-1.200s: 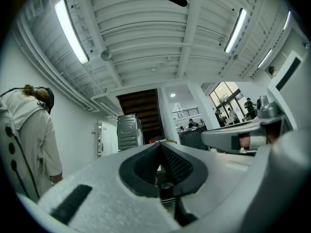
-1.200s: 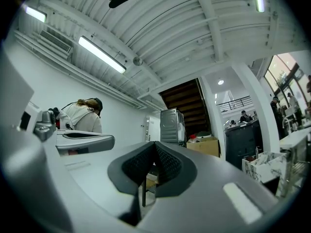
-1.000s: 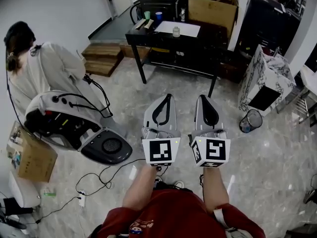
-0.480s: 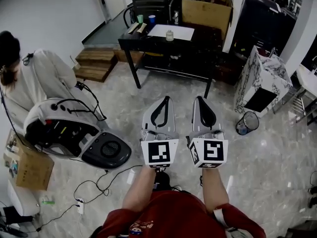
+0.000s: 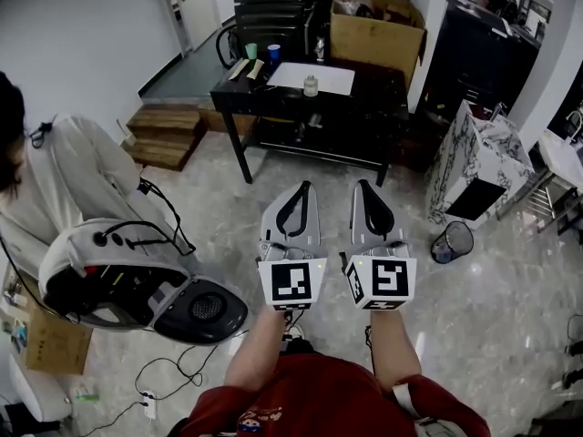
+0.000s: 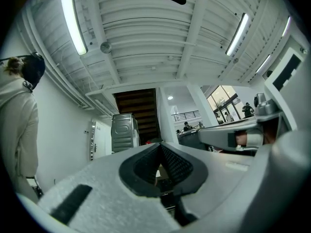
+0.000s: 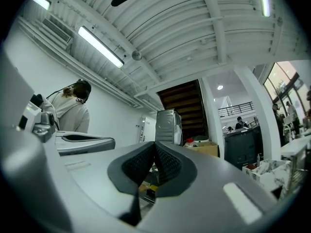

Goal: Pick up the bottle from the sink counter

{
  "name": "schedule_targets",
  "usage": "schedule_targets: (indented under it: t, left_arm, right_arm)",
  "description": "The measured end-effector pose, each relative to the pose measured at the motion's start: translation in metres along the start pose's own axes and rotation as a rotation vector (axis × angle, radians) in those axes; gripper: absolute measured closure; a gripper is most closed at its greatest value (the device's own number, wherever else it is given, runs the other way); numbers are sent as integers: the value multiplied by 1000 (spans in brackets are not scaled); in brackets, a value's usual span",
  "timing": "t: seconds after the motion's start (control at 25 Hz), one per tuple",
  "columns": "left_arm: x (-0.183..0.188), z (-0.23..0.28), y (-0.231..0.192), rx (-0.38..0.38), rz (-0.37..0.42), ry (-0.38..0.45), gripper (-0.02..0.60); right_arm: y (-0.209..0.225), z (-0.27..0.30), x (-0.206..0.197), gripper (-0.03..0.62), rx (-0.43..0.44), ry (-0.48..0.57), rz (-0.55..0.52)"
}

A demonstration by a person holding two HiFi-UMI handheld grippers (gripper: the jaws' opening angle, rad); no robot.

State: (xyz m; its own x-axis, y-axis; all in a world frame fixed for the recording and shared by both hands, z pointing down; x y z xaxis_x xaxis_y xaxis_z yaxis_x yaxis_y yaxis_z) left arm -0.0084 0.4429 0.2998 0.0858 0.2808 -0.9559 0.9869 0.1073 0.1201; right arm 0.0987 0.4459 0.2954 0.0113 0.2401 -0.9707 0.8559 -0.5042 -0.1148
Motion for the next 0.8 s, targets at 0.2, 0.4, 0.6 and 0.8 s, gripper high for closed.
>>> schedule_targets:
  t: [0.2,0.4,0.6,0.8]
  left_arm:
    - [-7,27,-28,-12,-16,3,578]
    - [-15,53,-54,-16,-8,4,578]
    - [-27,80,-80,-30,-12,-5,578]
    - [-41,103,-95,-41,-19,-8,578]
  right_arm:
    - [-5,38,-5,592,-17,-8,-7]
    - [-9,76,-12,592,-25,-17,-11]
    - [-16,113,-20,592,-34,-23,-16]
    - [-13,140,-31,592,-51,-26,-14]
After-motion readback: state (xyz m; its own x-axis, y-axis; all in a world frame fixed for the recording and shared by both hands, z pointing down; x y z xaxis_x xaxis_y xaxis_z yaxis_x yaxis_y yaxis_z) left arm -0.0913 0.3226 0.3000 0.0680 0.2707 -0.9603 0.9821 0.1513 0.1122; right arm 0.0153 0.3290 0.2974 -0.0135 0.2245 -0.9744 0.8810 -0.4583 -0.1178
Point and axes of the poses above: the fingertips, and each gripper's own axes: z forward along the fingers, y to its right, x out of its top, the point moved 3 cm from there along -z, backward along the fingers, and after that the axes turned 13 degrees about x, right-handed, at the moved point
